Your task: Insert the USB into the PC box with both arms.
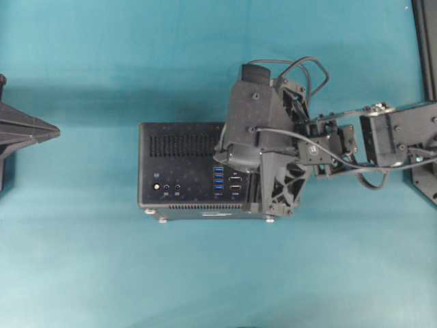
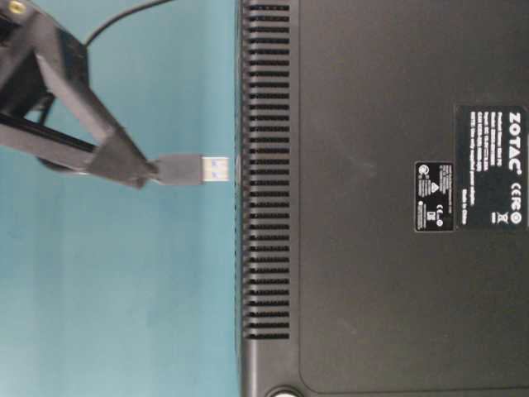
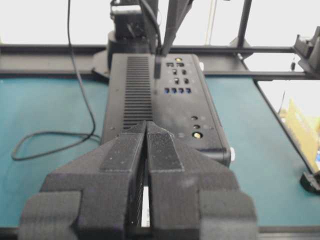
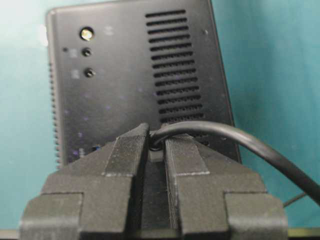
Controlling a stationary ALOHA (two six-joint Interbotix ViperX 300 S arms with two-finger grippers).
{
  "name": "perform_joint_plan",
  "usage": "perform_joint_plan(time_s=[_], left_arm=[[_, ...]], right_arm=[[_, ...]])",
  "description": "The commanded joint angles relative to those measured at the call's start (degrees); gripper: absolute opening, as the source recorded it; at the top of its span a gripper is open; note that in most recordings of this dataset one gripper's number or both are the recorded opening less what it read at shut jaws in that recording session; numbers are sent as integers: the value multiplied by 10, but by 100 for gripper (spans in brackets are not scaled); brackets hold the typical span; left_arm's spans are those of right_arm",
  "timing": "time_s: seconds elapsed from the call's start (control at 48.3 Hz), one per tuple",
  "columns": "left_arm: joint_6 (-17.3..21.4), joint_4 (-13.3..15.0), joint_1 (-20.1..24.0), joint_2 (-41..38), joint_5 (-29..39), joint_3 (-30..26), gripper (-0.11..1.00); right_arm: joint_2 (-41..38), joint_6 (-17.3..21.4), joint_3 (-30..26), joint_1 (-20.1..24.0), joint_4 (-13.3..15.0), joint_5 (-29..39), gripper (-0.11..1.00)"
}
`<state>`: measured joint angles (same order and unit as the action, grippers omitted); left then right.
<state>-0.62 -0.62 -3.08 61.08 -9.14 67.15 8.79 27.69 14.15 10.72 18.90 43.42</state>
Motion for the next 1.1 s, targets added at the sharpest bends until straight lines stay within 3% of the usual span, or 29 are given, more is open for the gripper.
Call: perform_joint_plan(time_s=[0.0,1.077], left_arm=[[-1,-1,-1,-3,-5,-7,0],[-1,-1,-1,-4,-5,-5,0]], right_arm=[[6,-2,-4,0,2,-8,14],[-3,-3,3,11,-8,-6,14]])
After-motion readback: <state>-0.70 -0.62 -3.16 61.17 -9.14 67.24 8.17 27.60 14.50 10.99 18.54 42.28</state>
